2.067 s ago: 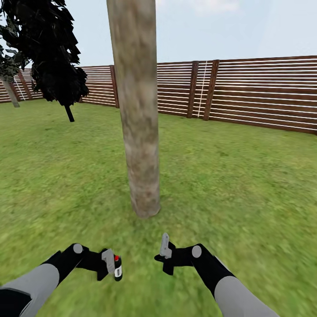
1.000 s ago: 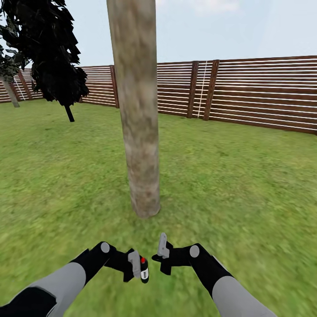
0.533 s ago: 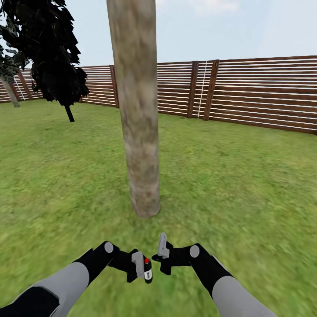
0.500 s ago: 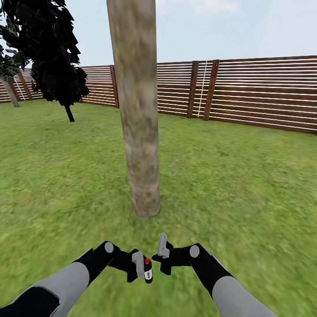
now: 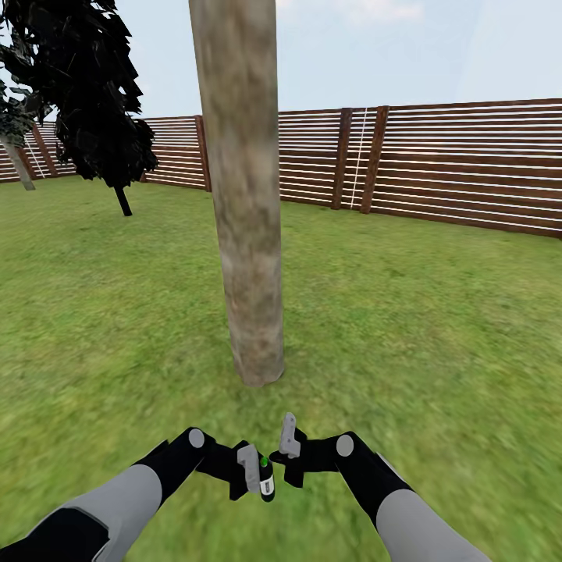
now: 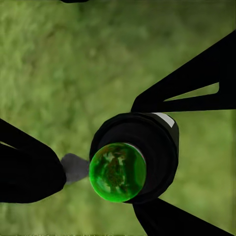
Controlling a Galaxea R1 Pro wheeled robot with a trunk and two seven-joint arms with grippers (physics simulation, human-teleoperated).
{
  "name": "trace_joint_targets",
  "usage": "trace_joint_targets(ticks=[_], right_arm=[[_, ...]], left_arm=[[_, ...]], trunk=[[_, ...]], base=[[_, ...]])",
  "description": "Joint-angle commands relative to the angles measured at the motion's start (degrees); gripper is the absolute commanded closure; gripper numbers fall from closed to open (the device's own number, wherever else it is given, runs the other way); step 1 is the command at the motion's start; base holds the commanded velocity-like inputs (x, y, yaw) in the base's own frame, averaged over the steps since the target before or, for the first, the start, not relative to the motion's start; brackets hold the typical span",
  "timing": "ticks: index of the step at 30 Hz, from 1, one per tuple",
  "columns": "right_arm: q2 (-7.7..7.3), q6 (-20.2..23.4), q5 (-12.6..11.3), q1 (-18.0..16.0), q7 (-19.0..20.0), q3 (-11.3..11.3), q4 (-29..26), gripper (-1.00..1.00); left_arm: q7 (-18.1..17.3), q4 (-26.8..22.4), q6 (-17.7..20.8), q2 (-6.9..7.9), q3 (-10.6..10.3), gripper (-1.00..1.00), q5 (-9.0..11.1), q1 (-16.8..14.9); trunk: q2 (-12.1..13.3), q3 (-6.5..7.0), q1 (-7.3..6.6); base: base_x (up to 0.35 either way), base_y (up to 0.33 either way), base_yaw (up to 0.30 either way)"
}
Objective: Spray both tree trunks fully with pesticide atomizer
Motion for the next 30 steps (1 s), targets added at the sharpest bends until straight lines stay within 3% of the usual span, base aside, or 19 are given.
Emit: trace_joint_targets(ticks=[1, 6, 14, 16, 20, 22, 24, 26, 28, 30], right_arm=[[0.00, 0.0, 0.0, 0.0, 0.0, 0.0, 0.0, 1.00], [0.00, 0.0, 0.0, 0.0, 0.0, 0.0, 0.0, 1.00], [-0.11, 0.0, 0.0, 0.0, 0.0, -0.1, 0.0, 1.00], [-0.16, 0.0, 0.0, 0.0, 0.0, -0.1, 0.0, 1.00], [-0.46, 0.0, 0.1, 0.0, -0.1, -0.2, 0.4, 1.00], [-0.57, 0.0, 0.1, 0.0, -0.2, -0.3, 0.6, 1.00], [-1.08, 0.0, 0.1, 0.0, -1.1, -0.7, 0.8, 1.00], [-2.46, 0.1, -0.6, 0.0, -6.2, -3.9, 1.1, 1.00], [-3.15, 0.1, -1.8, 0.0, -13.7, -10.8, 3.7, 1.00], [-4.20, 0.1, -2.1, 0.0, -21.8, -17.9, 7.9, 1.00]], left_arm=[[0.0, 0.0, 0.0, 0.00, 0.0, 1.00, 0.0, 0.0], [0.0, 0.4, 0.0, 1.09, -0.2, 1.00, -0.3, 0.0], [0.0, 0.8, -0.1, 6.35, -0.4, 1.00, -0.5, 0.0], [0.0, 0.9, 0.0, 8.15, -0.5, 1.00, -0.5, 0.1], [0.0, 1.1, 0.0, 14.87, -0.7, 1.00, -0.5, 0.9], [0.3, 1.1, 0.1, 17.17, -0.5, 1.00, -0.3, 1.7], [2.6, 1.2, 0.3, 18.49, -0.1, 1.00, 0.1, 2.0], [6.8, 1.4, 0.3, 18.79, 0.4, 1.00, 1.6, 2.0], [10.4, 3.3, 0.3, 18.59, 1.1, 1.00, 5.1, 2.0], [12.3, 4.8, 0.3, 18.50, 1.3, 1.00, 10.1, 2.1]], trunk=[[0.0, 0.00, 0.00], [0.0, 0.00, 0.00], [0.0, 0.00, 0.00], [0.0, 0.00, 0.00], [0.0, 0.00, 0.00], [0.0, 0.00, 0.00], [0.0, 0.00, 0.00], [0.0, 0.00, 0.00], [0.0, 0.00, 0.00], [0.0, 0.00, 0.00]], base=[[0.000, 0.000, 0.000], [0.000, 0.000, 0.000], [0.000, 0.000, 0.000], [0.000, 0.000, 0.000], [0.000, 0.000, 0.000], [0.000, 0.000, 0.000], [0.000, 0.000, 0.000], [0.000, 0.000, 0.000], [0.000, 0.000, 0.000], [0.000, 0.000, 0.000]])
